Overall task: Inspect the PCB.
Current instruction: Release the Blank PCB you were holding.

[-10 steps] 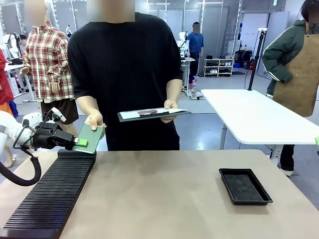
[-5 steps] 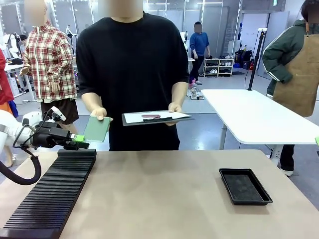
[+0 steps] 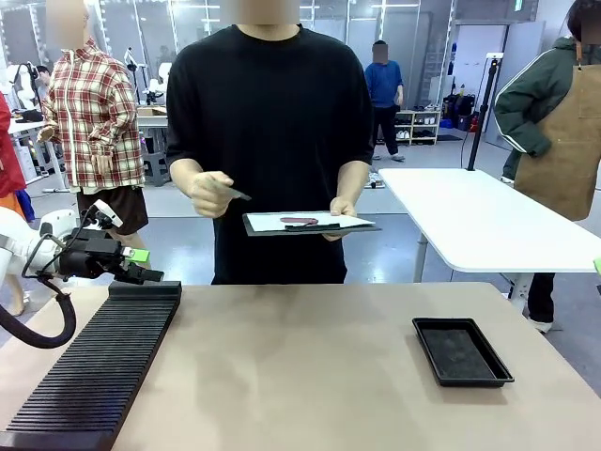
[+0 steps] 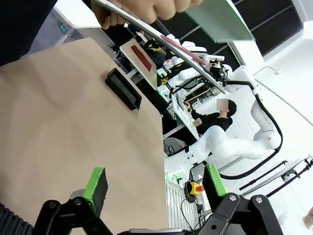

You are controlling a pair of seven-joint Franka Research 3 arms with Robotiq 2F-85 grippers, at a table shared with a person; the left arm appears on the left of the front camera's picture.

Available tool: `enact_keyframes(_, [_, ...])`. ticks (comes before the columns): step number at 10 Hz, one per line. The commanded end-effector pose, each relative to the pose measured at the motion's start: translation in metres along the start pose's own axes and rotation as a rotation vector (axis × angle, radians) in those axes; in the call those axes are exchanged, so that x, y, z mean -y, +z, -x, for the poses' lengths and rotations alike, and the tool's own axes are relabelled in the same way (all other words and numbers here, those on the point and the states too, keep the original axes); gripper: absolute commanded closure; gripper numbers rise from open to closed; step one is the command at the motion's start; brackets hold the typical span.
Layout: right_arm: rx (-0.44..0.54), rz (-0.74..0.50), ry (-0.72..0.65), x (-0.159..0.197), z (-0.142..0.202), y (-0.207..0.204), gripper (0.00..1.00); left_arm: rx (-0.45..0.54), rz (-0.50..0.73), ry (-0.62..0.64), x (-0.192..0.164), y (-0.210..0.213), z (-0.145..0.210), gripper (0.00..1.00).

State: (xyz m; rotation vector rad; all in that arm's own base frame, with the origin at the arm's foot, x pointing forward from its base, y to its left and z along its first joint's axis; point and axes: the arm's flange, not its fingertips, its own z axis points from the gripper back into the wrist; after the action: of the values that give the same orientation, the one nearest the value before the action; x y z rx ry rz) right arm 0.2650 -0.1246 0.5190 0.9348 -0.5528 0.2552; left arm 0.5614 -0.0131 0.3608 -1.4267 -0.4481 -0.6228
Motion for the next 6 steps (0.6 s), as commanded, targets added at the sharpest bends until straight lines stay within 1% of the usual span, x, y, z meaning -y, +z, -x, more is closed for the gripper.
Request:
enact_keyframes(1, [0.005,-0.009,0.017,-0.0005,-0.0009,0.0005,0.00,0.003,0.021,-0.007,0.0041,0.0038,-0.0039,0.00])
enact_keyframes(3, [0.005,-0.009,0.017,-0.0005,-0.0009,0.0005,0.00,0.005,0.000,-0.014,0.0070,0.0031,-0.0047,0.00])
enact_keyframes(4, [0.005,-0.009,0.017,-0.0005,-0.0009,0.0005,0.00,-0.006,0.017,-0.029,0.0056,0.0042,-0.0029,0.00])
enact_keyframes(5, [0.005,-0.009,0.017,-0.0005,-0.0009,0.0005,0.00,0.001,-0.002,-0.003,0.0016,0.0008,-0.0011,0.00])
enact_keyframes(6, [0.005,-0.009,0.017,-0.0005,-0.0009,0.0005,0.00,0.001,-0.002,-0.003,0.0016,0.0008,-0.0011,0.00])
